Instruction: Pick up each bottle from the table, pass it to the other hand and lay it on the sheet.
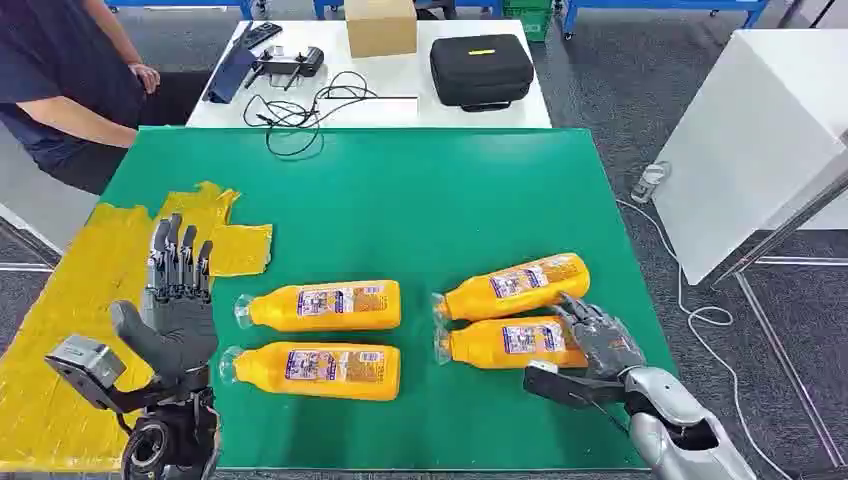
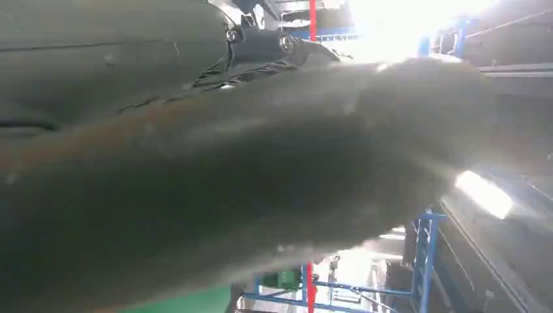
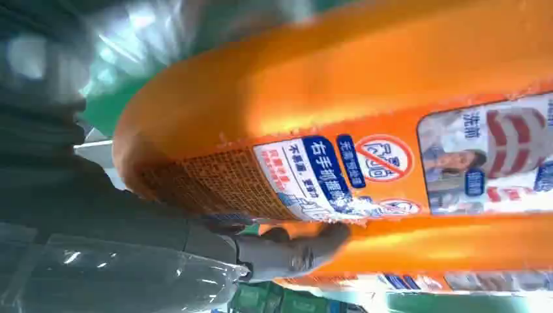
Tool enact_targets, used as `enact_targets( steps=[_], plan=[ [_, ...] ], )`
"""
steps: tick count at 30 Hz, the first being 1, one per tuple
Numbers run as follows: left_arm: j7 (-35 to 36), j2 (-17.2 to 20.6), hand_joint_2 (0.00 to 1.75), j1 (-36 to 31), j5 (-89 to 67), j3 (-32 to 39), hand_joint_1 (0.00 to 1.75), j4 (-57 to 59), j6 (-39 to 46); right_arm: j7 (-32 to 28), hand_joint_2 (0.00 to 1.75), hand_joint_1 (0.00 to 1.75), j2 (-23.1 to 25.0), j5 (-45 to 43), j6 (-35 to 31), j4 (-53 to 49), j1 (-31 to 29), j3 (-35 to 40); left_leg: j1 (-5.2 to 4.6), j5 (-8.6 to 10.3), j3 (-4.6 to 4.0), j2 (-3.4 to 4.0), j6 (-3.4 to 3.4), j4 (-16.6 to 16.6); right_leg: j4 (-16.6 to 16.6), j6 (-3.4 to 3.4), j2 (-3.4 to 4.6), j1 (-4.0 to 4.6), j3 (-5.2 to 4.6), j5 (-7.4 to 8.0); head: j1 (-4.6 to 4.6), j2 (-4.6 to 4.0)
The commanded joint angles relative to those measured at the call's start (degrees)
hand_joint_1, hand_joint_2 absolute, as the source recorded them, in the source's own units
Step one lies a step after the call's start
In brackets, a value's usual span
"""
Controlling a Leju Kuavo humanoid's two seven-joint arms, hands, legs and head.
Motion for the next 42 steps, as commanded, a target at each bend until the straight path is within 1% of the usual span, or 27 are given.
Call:
enact_targets(
  steps=[1, 2, 3, 6, 8, 10, 12, 14, 16, 19, 22, 24, 25, 26, 29, 31, 32, 34, 37, 38, 39, 40, 42],
  plan=[
    [0.0, 1.4, 0.00, -2.3, 1.7, 0.4, 0.00, 4.0, 0.0, -1.8, 1.75, 0.58, 1.0, 0.2, 1.4, 9.6, -1.5, 5.1, 0.08, 0.01, 0.12, -0.02, -0.08, -0.1, -0.1, 0.00, -0.09, 0.08, 0.16, 0.02, 0.00, 0.00],
    [-0.1, 1.4, 0.00, -2.3, 1.9, 0.5, 0.00, 4.1, 0.0, -2.0, 1.75, 1.68, 0.7, 0.1, 1.7, 9.5, -1.1, 5.5, 0.07, 0.01, 0.17, -0.04, -0.06, -0.1, -0.1, 0.00, -0.09, 0.07, 0.15, 0.00, 0.00, 0.00],
    [-0.1, 1.4, 0.00, -2.4, 2.2, 0.7, 0.00, 4.2, -0.1, -2.1, 1.75, 1.75, 0.1, -0.1, 2.1, 9.1, -0.2, 6.0, 0.10, 0.00, 0.21, -0.07, -0.10, -0.1, -0.2, 0.01, -0.15, 0.11, 0.22, 0.00, 0.00, 0.00],
    [-0.1, 0.9, 0.00, -2.9, 2.6, 1.2, 0.00, 4.4, -0.6, -1.3, 1.75, 1.75, -1.8, -1.8, 3.1, 7.1, 1.5, 7.2, 0.05, 0.01, 0.25, -0.15, -0.06, 0.0, -0.1, 0.01, -0.21, 0.09, 0.21, -0.03, 0.02, 0.00],
    [0.1, 0.6, 0.00, -3.3, 2.7, 1.3, 0.00, 4.7, -0.9, -0.7, 1.75, 1.75, -2.1, -2.3, 3.9, 6.6, 1.8, 7.8, 0.09, 0.03, 0.25, -0.24, -0.11, -0.1, -0.2, 0.03, -0.34, 0.12, 0.28, -0.02, 0.00, 0.00],
    [0.2, 0.4, 0.00, -3.8, 2.7, 1.3, 0.00, 4.7, -1.0, -0.3, 1.75, 1.75, -1.7, -2.1, 4.4, 7.0, 1.4, 8.2, 0.11, 0.02, 0.28, -0.31, -0.10, 0.0, -0.2, 0.02, -0.40, 0.15, 0.32, -0.04, 0.00, 0.00],
    [0.5, 0.2, 0.00, -3.6, 2.8, 1.8, 0.00, 4.2, -0.6, -0.2, 1.75, 1.75, -1.0, -1.9, 4.4, 7.9, 0.0, 8.5, 0.09, 0.02, 0.38, -0.22, -0.10, -0.1, -0.2, 0.02, -0.29, 0.14, 0.39, -0.02, 0.00, -0.02],
    [1.4, 0.1, 0.00, -3.0, 2.9, 2.9, 0.00, 3.6, 0.8, -1.4, 1.75, 1.75, -0.6, -2.6, 3.5, 8.4, -2.1, 7.9, 0.09, 0.01, 0.45, -0.13, -0.10, -0.1, -0.2, 0.03, -0.22, 0.14, 0.45, 0.00, 0.02, 0.00],
    [1.4, 0.4, 0.00, -2.6, 2.9, 3.1, 0.00, 3.6, 0.9, -2.0, 1.75, 1.75, -0.5, -3.1, 3.7, 7.3, -2.7, 7.3, 0.06, -0.01, 0.49, 0.02, -0.07, 0.0, -0.1, 0.01, -0.05, 0.10, 0.45, 0.01, 0.02, 0.00],
    [1.4, 0.4, 0.00, -2.6, 2.9, 3.1, 0.00, 3.6, 0.9, -2.0, 1.75, 1.75, -0.5, -3.1, 3.7, 7.3, -2.7, 7.3, 0.06, -0.01, 0.45, 0.08, -0.07, 0.0, -0.1, 0.00, -0.03, 0.09, 0.45, 0.02, 0.02, 0.00],
    [1.5, 0.0, 0.00, -2.0, 3.4, 3.7, 0.00, 3.2, 1.3, -2.5, 1.75, 1.75, 0.5, -4.7, 2.0, 1.2, -1.5, 3.9, 0.08, 0.00, 0.41, 0.07, -0.11, 0.0, -0.1, 0.00, -0.07, 0.11, 0.43, 0.02, 0.00, 0.00],
    [1.7, -0.8, 0.00, -0.9, 3.3, 4.5, 0.00, 1.5, 1.4, -2.7, 1.75, 1.75, 3.9, -7.0, 0.0, -8.9, -0.1, -1.7, 0.08, -0.03, 0.39, 0.17, -0.12, 0.0, -0.1, 0.00, 0.02, 0.11, 0.37, 0.02, 0.00, 0.00],
    [2.4, -1.1, 0.00, -0.8, 3.0, 4.6, 0.00, 1.1, 1.3, -3.7, 1.75, 1.75, 5.1, -10.5, 1.3, -14.7, 0.9, -4.0, 0.05, -0.05, 0.39, 0.25, -0.10, 0.0, 0.0, -0.01, 0.13, 0.08, 0.34, 0.01, 0.02, -0.02],
    [3.0, -1.4, 1.75, -1.0, 2.6, 4.6, 0.00, 1.1, 1.2, -5.3, 1.75, 1.75, 6.0, -15.7, 2.8, -22.3, 2.1, -6.2, 0.07, -0.08, 0.34, 0.36, -0.14, 0.0, 0.0, -0.02, 0.21, 0.09, 0.26, 0.02, 0.02, -0.02],
    [3.1, -1.7, 1.75, -1.6, 2.4, 4.4, 0.00, 1.6, 1.3, -7.4, 1.75, 1.75, 7.2, -26.2, 3.3, -37.4, 3.4, -9.6, -0.01, -0.07, 0.05, 0.28, -0.12, 0.1, 0.2, -0.01, 0.24, 0.00, -0.02, -0.02, 0.02, 0.00],
    [2.6, -1.8, 1.75, -1.7, 3.2, 4.2, 0.00, 1.4, 0.8, -7.8, 1.75, 1.75, 9.2, -29.3, 2.5, -42.0, 2.6, -10.0, -0.01, -0.07, -0.18, 0.33, -0.13, 0.1, 0.3, -0.01, 0.27, -0.02, -0.26, -0.02, -0.04, 0.00],
    [2.5, -1.8, 1.75, -1.9, 4.1, 3.9, 0.00, 1.3, 0.0, -7.7, 1.75, 1.75, 10.5, -29.6, 1.4, -42.5, 1.3, -9.1, 0.00, -0.01, -0.20, 0.22, -0.12, 0.1, 0.2, -0.01, 0.17, -0.01, -0.28, 0.00, -0.02, -0.02],
    [2.6, -1.9, 1.75, -2.0, 4.6, 3.1, 0.00, 1.1, -0.7, -7.7, 1.75, 1.75, 12.2, -30.6, 0.2, -40.6, -1.1, -7.1, 0.04, 0.00, -0.10, 0.16, -0.16, 0.1, 0.2, 0.01, 0.14, 0.05, -0.20, -0.01, 0.00, 0.00],
    [3.1, -2.2, 1.75, -3.1, 5.5, 1.5, 0.00, 1.8, -1.9, -9.5, 1.75, 1.75, 14.9, -34.8, -1.6, -33.2, -7.5, -3.6, 0.07, -0.01, -0.02, 0.31, -0.18, 0.1, 0.1, 0.02, 0.24, 0.07, -0.13, 0.03, 0.00, -0.02],
    [3.1, -1.9, 1.75, -3.4, 6.0, 0.6, 0.00, 2.1, -2.3, -10.0, 1.75, 1.75, 15.8, -36.1, -3.4, -30.3, -9.9, -2.3, 0.10, 0.03, -0.03, 0.38, -0.16, 0.0, 0.1, 0.02, 0.32, 0.06, -0.15, 0.08, 0.00, 0.00],
    [3.1, -1.7, 1.75, -3.6, 6.3, 0.2, 0.00, 2.2, -2.5, -10.0, 1.75, 1.75, 16.2, -36.6, -4.6, -28.8, -11.1, -1.6, 0.06, 0.07, -0.06, 0.27, -0.13, 0.0, 0.1, 0.01, 0.23, 0.02, -0.12, 0.07, 0.02, 0.00],
    [3.2, -1.6, 1.75, -3.7, 6.6, -0.6, 0.00, 2.2, -2.9, -9.1, 1.75, 1.75, 17.0, -36.2, -6.1, -26.1, -13.2, 0.0, 0.07, 0.07, -0.08, 0.42, -0.16, 0.0, 0.1, 0.02, 0.33, 0.03, -0.15, 0.12, 0.00, -0.02],
    [3.3, -2.0, 1.75, -4.8, 7.2, -2.1, 0.00, 2.9, -3.5, -7.0, 1.75, 1.75, 19.7, -34.0, -9.8, -18.5, -18.4, 3.3, 0.05, 0.09, -0.05, 0.30, -0.14, 0.0, 0.1, 0.00, 0.26, 0.02, -0.10, 0.11, 0.02, 0.00]
  ],
)
